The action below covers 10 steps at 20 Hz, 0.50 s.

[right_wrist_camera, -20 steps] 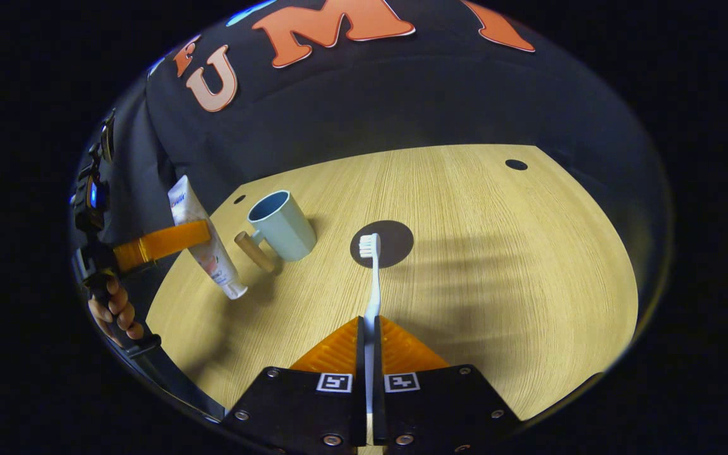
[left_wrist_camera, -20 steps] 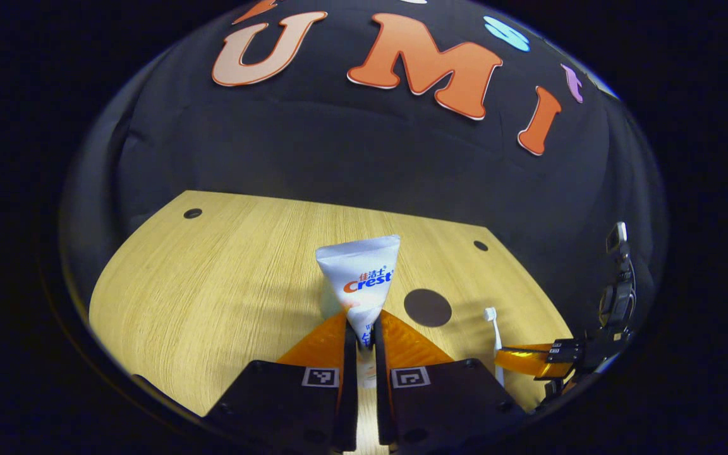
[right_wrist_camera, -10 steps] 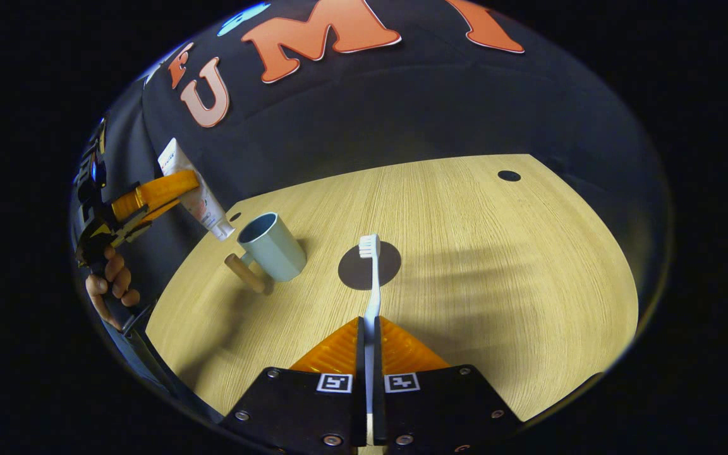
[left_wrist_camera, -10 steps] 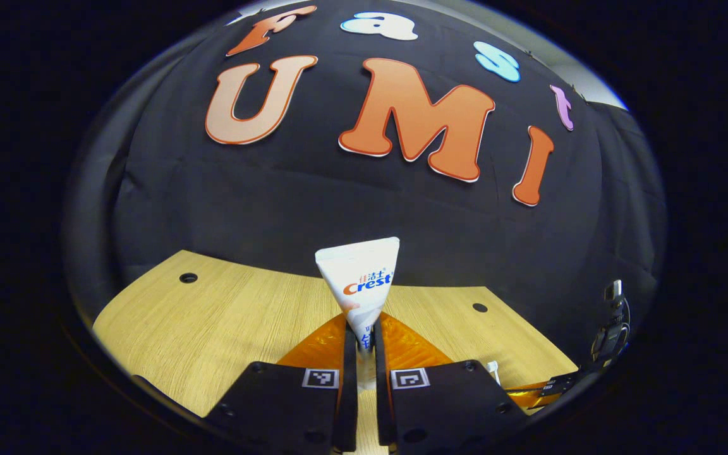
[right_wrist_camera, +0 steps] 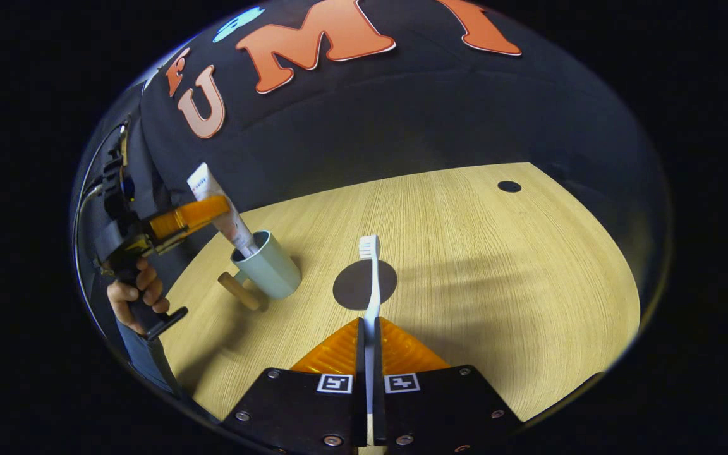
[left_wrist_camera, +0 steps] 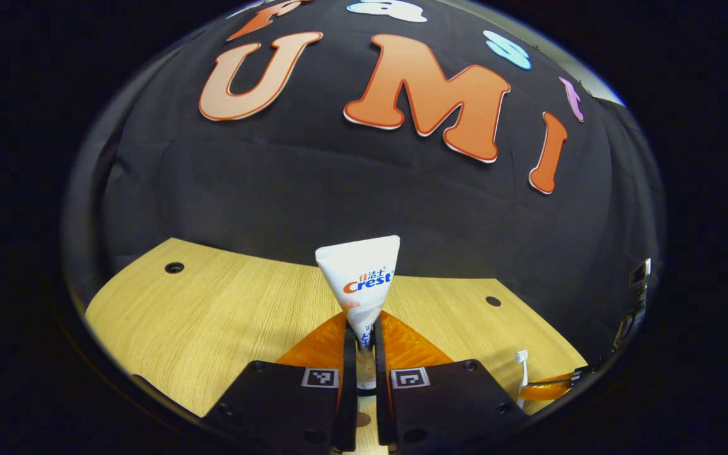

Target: Put the toothbrush and toothpaste on the desktop into the cup, then pick up the cup and place it on the coaster on the desktop.

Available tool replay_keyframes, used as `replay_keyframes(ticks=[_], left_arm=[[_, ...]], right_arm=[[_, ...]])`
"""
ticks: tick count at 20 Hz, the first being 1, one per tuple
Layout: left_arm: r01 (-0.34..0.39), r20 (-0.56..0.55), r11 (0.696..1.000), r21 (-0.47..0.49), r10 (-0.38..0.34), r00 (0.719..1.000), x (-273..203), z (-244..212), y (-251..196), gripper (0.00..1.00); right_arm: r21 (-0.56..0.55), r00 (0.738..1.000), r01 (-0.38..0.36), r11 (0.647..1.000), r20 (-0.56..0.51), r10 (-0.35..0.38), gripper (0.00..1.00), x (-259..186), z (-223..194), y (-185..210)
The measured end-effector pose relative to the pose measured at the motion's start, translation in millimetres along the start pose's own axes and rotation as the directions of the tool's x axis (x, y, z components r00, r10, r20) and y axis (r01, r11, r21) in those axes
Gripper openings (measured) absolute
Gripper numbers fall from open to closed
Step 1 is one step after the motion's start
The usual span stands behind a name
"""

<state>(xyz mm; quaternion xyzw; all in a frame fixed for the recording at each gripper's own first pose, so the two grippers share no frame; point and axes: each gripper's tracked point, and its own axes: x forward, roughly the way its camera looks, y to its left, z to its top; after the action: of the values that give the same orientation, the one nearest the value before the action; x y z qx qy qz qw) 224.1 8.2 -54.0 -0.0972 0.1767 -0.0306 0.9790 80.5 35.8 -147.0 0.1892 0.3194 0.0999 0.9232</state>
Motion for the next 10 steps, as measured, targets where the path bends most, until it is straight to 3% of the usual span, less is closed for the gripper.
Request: replay_keyframes(ticks=[10], left_arm=[[0.044, -0.108, 0.998, 0.052, -0.038, 0.993, 8, -42, -3, 0.22]], right_arm=[[-0.011, 0.998, -0.034, 0.999, 0.061, 0.034, 0.04, 1, 8, 1]])
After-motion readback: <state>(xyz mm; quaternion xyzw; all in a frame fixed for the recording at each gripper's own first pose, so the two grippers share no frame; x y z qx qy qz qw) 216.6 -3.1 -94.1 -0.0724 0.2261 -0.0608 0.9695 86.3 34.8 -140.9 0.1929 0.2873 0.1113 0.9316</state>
